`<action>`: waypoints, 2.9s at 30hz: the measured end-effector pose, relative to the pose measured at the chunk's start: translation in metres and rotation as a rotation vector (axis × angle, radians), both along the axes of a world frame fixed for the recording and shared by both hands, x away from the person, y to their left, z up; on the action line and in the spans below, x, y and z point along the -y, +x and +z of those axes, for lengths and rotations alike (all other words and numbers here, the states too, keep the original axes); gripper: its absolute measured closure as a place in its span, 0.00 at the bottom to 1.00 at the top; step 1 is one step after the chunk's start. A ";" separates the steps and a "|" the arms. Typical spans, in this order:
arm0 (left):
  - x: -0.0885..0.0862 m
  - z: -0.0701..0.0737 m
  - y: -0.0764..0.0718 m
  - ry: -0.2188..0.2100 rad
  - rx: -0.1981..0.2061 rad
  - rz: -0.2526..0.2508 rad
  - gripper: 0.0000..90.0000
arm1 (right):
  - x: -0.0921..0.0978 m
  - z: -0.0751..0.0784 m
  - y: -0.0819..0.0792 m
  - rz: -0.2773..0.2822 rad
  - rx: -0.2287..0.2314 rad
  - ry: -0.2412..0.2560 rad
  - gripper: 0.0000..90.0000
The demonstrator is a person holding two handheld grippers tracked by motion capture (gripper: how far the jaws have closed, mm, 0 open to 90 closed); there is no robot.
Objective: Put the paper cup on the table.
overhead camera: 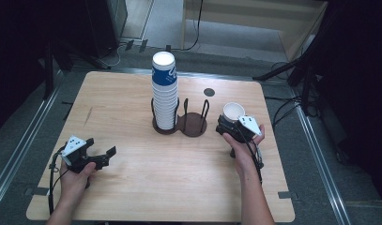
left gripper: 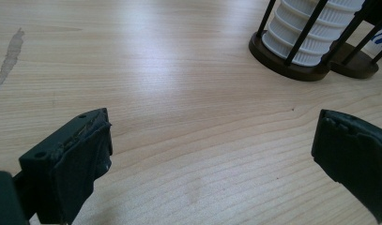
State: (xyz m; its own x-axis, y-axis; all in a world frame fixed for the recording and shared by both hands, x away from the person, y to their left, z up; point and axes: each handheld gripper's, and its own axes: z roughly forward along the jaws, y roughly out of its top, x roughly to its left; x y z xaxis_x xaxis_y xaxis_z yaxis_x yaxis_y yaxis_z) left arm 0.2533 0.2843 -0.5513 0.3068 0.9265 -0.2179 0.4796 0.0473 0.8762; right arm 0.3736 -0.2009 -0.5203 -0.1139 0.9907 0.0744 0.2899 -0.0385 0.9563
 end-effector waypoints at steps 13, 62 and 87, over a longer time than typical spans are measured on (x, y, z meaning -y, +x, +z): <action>0.000 0.000 0.000 -0.002 -0.002 0.007 0.00 | 0.002 0.008 -0.028 0.025 0.031 -0.006 0.00; 0.000 0.000 0.001 -0.002 -0.010 0.002 0.00 | 0.059 -0.012 -0.112 -0.027 0.054 -0.003 0.00; 0.000 0.000 0.000 -0.003 -0.011 0.005 0.00 | 0.099 -0.025 -0.137 -0.091 0.032 -0.056 0.00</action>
State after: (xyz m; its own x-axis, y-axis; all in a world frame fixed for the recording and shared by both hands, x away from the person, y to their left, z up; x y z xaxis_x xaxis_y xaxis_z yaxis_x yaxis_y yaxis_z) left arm 0.2538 0.2840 -0.5513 0.3002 0.9272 -0.2240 0.4891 0.0521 0.8707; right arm 0.2365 -0.3003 -0.5455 -0.0245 0.9996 0.0160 0.2570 -0.0092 0.9664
